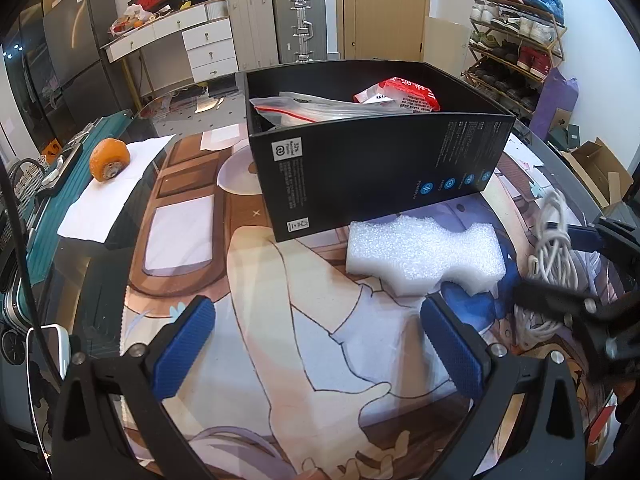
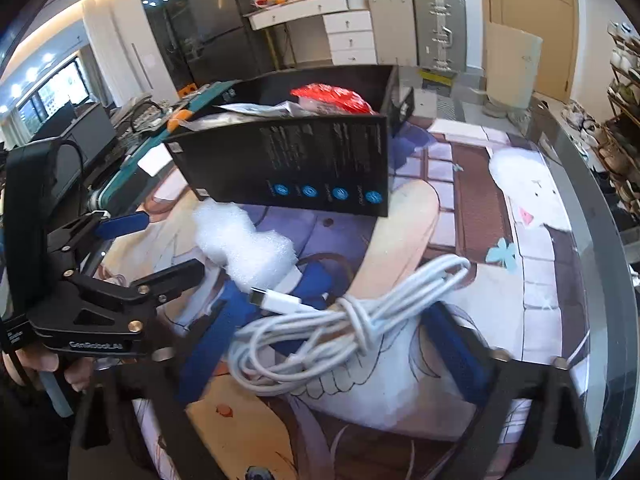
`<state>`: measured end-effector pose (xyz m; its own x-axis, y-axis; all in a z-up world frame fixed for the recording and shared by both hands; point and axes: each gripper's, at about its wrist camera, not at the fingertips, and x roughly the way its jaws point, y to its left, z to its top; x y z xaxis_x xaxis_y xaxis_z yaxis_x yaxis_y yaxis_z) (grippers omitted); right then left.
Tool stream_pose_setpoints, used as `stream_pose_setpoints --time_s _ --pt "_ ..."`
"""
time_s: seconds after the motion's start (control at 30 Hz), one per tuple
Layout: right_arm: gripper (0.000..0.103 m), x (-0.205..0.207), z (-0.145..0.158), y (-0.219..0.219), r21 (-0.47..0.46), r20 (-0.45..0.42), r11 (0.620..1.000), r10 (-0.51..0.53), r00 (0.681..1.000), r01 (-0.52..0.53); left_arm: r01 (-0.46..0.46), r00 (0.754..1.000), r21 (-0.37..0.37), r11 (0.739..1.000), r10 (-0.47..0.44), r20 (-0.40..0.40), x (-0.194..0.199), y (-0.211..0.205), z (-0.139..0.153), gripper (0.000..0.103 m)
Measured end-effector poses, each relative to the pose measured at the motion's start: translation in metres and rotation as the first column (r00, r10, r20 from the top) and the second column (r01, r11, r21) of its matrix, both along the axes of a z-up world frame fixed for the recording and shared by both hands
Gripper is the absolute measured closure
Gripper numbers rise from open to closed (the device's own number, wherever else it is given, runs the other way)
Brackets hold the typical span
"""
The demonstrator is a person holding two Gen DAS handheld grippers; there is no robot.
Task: Organize soft objects
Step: 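Grasp the white foam piece with the left tool while the right tool grasps the white cable coil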
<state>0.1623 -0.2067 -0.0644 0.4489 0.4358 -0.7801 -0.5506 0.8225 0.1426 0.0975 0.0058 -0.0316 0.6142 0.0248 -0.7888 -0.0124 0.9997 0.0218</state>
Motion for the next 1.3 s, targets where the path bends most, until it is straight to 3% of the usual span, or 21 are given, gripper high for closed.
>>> stream_pose_setpoints --time_s 0.03,0.13,0.27,0.8,1.2,1.3 --pt "0.034 0.000 0.001 0.000 0.003 0.004 1.000 0.004 1.000 -0.004 0.000 1.000 0.000 1.000 0.000 0.000 0.000 0.000 0.000 0.000" --pt "0.046 0.000 0.003 -0.001 0.026 -0.002 0.999 0.028 1.000 -0.028 0.001 1.000 0.001 1.000 -0.001 0.000 0.000 0.000 0.000 0.000" --pt "0.049 -0.003 0.005 -0.002 0.039 -0.001 0.998 0.056 0.998 -0.056 0.000 1.000 -0.001 1.000 0.000 0.006 -0.001 0.000 0.001 0.000" --pt "0.049 -0.019 0.048 -0.030 0.147 0.151 0.981 0.104 0.983 -0.127 0.044 0.998 -0.091 0.995 -0.039 0.057 -0.005 -0.012 0.020 0.000" --pt "0.049 -0.013 0.048 -0.047 0.133 0.152 0.989 0.050 0.987 -0.071 0.023 0.999 -0.137 0.990 -0.017 0.043 0.026 -0.033 0.020 0.000" --pt "0.049 -0.011 0.047 -0.049 0.133 0.146 0.989 0.047 0.988 -0.067 0.046 0.999 -0.108 0.993 -0.044 0.018 0.032 -0.040 0.016 0.000"
